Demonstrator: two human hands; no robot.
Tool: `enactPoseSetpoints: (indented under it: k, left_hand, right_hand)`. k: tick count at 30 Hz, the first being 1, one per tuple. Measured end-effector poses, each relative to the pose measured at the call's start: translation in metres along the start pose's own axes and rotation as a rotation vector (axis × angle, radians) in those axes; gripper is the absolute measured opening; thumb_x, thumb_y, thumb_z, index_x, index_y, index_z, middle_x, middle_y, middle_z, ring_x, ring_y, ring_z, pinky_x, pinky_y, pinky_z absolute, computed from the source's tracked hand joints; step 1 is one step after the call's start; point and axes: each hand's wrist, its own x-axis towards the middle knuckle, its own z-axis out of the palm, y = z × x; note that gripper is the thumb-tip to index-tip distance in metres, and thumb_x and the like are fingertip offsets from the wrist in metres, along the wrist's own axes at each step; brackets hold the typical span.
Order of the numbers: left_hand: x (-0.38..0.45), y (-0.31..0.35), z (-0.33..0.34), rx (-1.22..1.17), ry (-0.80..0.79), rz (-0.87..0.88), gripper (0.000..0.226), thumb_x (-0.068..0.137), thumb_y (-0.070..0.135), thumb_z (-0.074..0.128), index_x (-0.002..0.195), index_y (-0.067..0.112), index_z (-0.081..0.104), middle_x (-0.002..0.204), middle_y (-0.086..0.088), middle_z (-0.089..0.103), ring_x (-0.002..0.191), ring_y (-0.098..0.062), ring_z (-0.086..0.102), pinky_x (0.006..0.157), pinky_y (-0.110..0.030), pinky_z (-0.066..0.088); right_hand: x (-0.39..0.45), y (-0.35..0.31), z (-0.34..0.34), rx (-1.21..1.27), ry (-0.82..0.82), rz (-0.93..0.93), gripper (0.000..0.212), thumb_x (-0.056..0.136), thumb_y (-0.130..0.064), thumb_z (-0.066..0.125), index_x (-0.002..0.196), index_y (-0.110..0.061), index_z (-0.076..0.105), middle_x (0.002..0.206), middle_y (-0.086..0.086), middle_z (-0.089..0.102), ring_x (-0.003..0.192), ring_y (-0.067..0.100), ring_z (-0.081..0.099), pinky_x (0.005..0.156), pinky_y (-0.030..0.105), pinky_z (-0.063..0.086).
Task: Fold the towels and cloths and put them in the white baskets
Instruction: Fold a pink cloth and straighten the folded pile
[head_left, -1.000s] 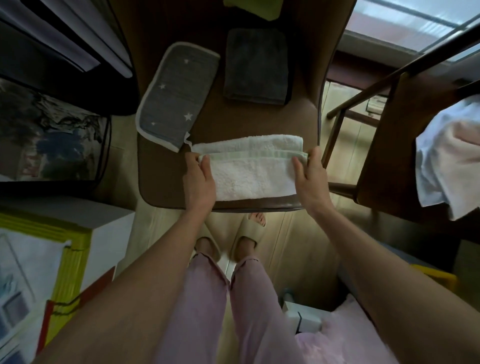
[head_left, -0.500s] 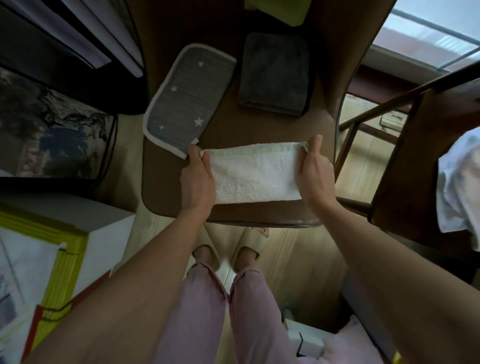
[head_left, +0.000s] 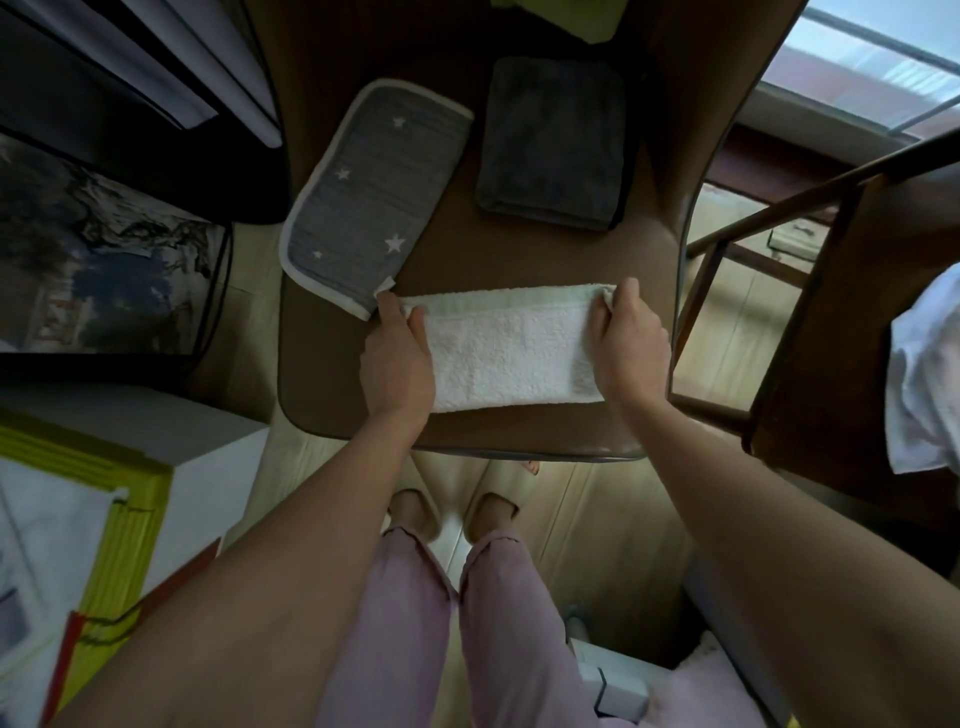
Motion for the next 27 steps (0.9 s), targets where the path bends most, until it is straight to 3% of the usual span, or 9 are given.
enactPoseSetpoints:
  k: [8, 17, 21, 24, 27]
  left_hand:
    - [-0.001, 0.006, -0.007, -0.034, 0.021, 0.027, 0.038, 0.105, 0.037, 0.026, 0.132, 0.014, 0.038, 0.109, -0.018, 0.062, 0.097, -0.034, 0.060, 0.084, -0.044, 0.048]
    - [0.014, 0.035, 0.009, 0.054, 0.000, 0.114, 0.038, 0.105, 0.036, 0.030, 0.131, 0.010, 0.041, 0.112, -0.016, 0.062, 0.101, -0.033, 0.060, 0.079, -0.039, 0.045]
    - [0.008, 0.030, 0.007, 0.080, 0.123, 0.122, 0.033, 0.103, 0.039, 0.036, 0.119, 0.012, 0.047, 0.108, -0.010, 0.062, 0.097, -0.030, 0.060, 0.070, -0.036, 0.041]
    - [-0.004, 0.025, 0.003, 0.061, 0.258, 0.331, 0.029, 0.101, 0.033, 0.042, 0.118, 0.011, 0.050, 0.116, -0.010, 0.056, 0.107, -0.027, 0.052, 0.083, -0.040, 0.043]
    - [-0.014, 0.034, 0.021, 0.063, 0.038, 0.787, 0.029, 0.097, 0.018, 0.043, 0.119, 0.007, 0.058, 0.121, -0.012, 0.059, 0.114, -0.023, 0.049, 0.099, -0.035, 0.036]
  right_hand:
    - [0.002, 0.002, -0.005, 0.020, 0.003, 0.003, 0.019, 0.105, -0.030, 0.031, 0.094, -0.016, 0.037, 0.070, -0.008, 0.046, 0.056, 0.010, 0.048, 0.049, 0.025, 0.036]
    - [-0.004, 0.025, -0.015, 0.105, 0.061, 0.138, 0.019, 0.103, -0.036, 0.038, 0.100, -0.017, 0.043, 0.079, 0.001, 0.058, 0.067, 0.016, 0.059, 0.055, 0.031, 0.050]
    - [-0.005, 0.019, -0.015, 0.124, 0.127, 0.208, 0.022, 0.101, -0.040, 0.043, 0.108, -0.019, 0.043, 0.085, -0.004, 0.057, 0.070, 0.011, 0.057, 0.054, 0.021, 0.041]
    - [-0.012, 0.017, -0.010, 0.214, 0.157, 0.210, 0.024, 0.100, -0.038, 0.046, 0.111, -0.017, 0.045, 0.086, -0.003, 0.059, 0.074, 0.014, 0.060, 0.061, 0.030, 0.050]
    - [-0.013, 0.019, -0.009, 0.355, 0.133, 0.177, 0.023, 0.100, -0.035, 0.047, 0.110, -0.014, 0.049, 0.091, -0.002, 0.061, 0.079, 0.013, 0.060, 0.067, 0.029, 0.052]
